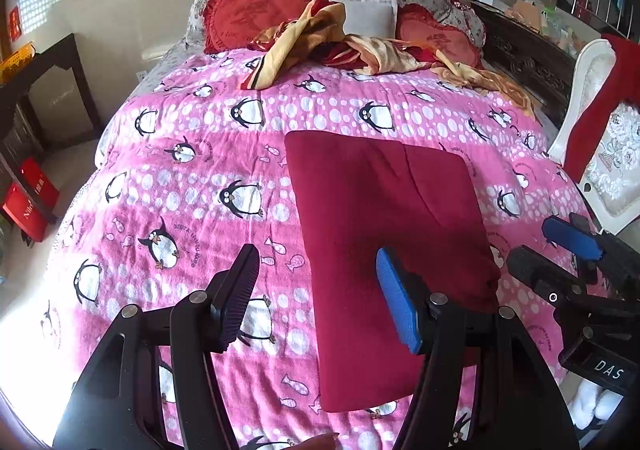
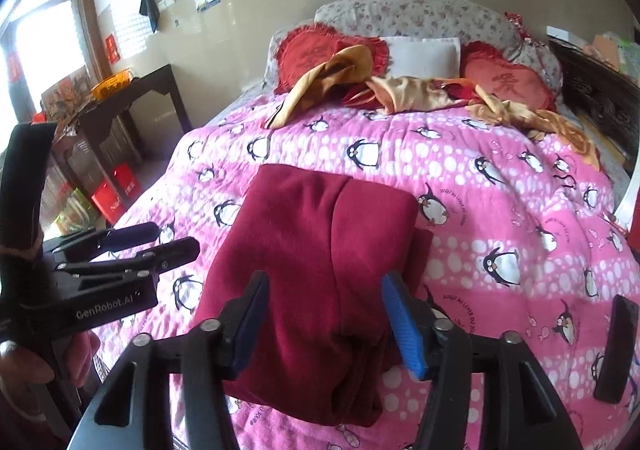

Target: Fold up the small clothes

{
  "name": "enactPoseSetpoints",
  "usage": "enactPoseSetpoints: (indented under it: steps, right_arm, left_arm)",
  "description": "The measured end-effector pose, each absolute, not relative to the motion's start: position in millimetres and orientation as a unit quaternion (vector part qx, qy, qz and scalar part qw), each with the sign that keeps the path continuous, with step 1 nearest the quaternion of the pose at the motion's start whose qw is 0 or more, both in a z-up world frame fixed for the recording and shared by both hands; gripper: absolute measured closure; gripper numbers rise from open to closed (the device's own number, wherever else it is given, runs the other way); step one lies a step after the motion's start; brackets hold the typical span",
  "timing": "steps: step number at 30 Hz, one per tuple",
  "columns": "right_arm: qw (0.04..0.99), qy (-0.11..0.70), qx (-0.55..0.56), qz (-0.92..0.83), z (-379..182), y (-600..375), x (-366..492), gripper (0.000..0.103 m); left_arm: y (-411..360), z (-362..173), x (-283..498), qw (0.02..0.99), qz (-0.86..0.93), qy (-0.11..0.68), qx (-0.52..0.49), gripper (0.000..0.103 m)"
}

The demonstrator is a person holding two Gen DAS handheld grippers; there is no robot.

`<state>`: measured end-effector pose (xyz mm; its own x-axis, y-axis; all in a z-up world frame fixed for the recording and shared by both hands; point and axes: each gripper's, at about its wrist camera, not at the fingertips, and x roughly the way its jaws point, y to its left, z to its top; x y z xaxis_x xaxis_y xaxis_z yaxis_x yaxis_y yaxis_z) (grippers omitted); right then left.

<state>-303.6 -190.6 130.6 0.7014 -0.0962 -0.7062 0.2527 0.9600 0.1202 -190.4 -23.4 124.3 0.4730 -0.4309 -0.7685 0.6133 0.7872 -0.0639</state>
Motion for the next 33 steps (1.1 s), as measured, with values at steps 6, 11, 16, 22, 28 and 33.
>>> enactPoseSetpoints:
  steps: [6,11,16,22,28,33]
  right_arm:
    - [0.92,0.362,0.106,-0.107,139.5,-186.5,-307.9,0.034]
    - [0.921,0.356,0.108,-0.112,142.6,-184.5,-310.8,0.032]
    - [0.922,0.355,0.105,-0.112,144.1,-179.8,-312.7,0.03]
    - [0.923,0.352,0.106,-0.113,145.8,-178.3,-314.3,0.03]
    - [0.921,0.357,0.108,-0.112,143.8,-176.9,-313.9,0.029]
    - [0.921,0.36,0.103,-0.108,142.8,-174.8,-311.3,0.029]
  left_arm:
    - [-14.0,132.9,-195.4,0.858,-0.303,0.401,0.102,0.042]
    - [-10.1,136.9,-199.6,0.862,-0.302,0.395,0.102,0.042]
    - [-6.8,139.8,-203.3,0.864,-0.302,0.389,0.099,0.042]
    - [-5.7,140.9,-205.9,0.867,-0.3,0.385,0.102,0.042]
    - [-2.4,141.4,-205.4,0.867,-0.299,0.385,0.099,0.042]
    - [-1.1,140.3,-205.0,0.867,-0.298,0.385,0.103,0.042]
